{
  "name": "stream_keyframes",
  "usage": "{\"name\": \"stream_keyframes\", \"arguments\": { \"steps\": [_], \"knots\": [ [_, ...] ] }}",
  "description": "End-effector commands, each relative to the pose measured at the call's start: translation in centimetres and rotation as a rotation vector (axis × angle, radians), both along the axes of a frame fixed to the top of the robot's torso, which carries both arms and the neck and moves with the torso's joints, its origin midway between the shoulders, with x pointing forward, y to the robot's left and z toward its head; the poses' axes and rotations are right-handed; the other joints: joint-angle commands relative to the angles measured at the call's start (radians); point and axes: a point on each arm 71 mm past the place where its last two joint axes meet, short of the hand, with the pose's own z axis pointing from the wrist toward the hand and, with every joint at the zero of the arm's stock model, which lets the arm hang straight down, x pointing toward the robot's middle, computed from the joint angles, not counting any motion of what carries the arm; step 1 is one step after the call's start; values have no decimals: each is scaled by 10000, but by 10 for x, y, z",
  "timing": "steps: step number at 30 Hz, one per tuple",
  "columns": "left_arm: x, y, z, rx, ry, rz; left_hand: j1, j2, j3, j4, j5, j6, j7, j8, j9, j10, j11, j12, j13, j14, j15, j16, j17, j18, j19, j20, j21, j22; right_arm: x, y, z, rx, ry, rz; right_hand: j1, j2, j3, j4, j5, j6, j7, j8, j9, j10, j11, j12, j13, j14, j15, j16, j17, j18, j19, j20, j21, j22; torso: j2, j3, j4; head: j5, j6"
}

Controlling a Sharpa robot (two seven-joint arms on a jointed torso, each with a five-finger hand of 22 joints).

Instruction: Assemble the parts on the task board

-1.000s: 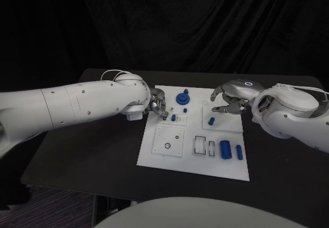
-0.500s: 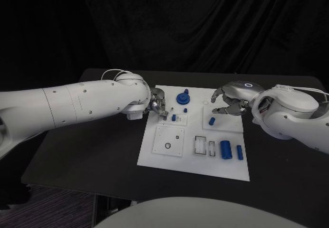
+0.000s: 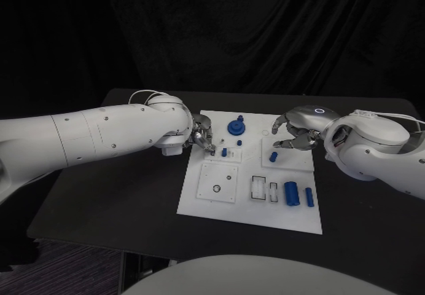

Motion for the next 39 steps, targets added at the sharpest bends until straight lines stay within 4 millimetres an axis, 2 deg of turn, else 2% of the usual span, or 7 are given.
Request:
{"name": "stream_keyframes", "arguments": {
  "steps": [1,7,9,10,18,30,39],
  "knots": [
    [-2,-4,-1,-151,69,-249,-138,69,273,-413,-255,179,-258,-7,102,56,-31,21,1616,1056,-47,26,2633,46,50,-22,6,1757,0,-1,-2,-112,77,-135,91,-6,-2,48,44,63,11,32,-15,-60,-10,-50,1287,548,69,-31,1609,181,-44,4,-48,1408,-5,9,-2,20,-2],
    [-1,-5,0,-315,-15,-314,-379,186,225,-487,-978,163,-273,-98,182,37,-34,4,1601,1056,-47,26,2633,48,44,-24,-28,1752,0,0,-2,-118,89,-127,91,-6,-5,51,45,80,10,38,-21,-67,-10,-56,1279,546,69,-37,1605,181,-42,5,-48,1408,-1,5,-2,25,-2],
    [-1,-6,0,-447,-95,-347,-421,206,207,-485,-1110,165,-275,-114,191,33,-34,2,1599,1056,-47,26,2633,48,45,-24,-32,1751,0,0,-2,-122,94,-124,91,-6,-5,51,45,80,10,38,-21,-67,-10,-56,1279,546,69,-37,1605,181,-42,5,-48,1408,-1,4,-1,26,-2],
    [-1,-6,0,-516,-138,-362,-600,281,104,-385,-1554,176,-275,-162,202,-13,-27,-40,1564,1056,-38,26,2633,58,16,-16,-91,1735,0,0,-2,-124,96,-125,91,-6,-5,51,45,80,10,38,-21,-67,-10,-56,1279,546,69,-37,1605,181,-42,5,-48,1408,-1,4,-2,24,-2],
    [-1,-7,0,-708,-245,-424,-804,401,-165,-284,-2059,208,-276,-293,210,-55,-21,-61,1548,1056,-32,26,2633,69,-9,-9,-153,1723,0,0,-3,-156,126,-134,93,-5,-5,53,47,95,8,43,-25,-65,-11,-55,1282,543,69,-47,1599,185,-49,5,-68,1403,3,5,0,42,-2],
    [-2,-4,-2,-426,30,-413,-804,410,-188,-292,-2096,231,-283,-298,213,-49,-24,-53,1554,1056,-32,26,2633,70,-9,-10,-155,1723,0,-1,-4,-234,195,-163,93,0,-5,57,53,113,7,49,-32,-76,-12,-63,1269,540,69,-54,1594,187,-52,6,-81,1399,4,9,-5,59,-2],
    [-3,-1,-3,-335,67,-318,-770,436,-207,-349,-1951,305,-304,-310,224,-35,-44,-34,1570,1056,-43,26,2633,67,0,-17,-145,1729,0,-1,-4,-273,232,-168,118,14,5,57,133,143,5,49,-65,-78,-14,-68,1265,538,66,-62,1589,189,-54,6,-104,1394,3,11,-1,66,-2]
  ]
}}
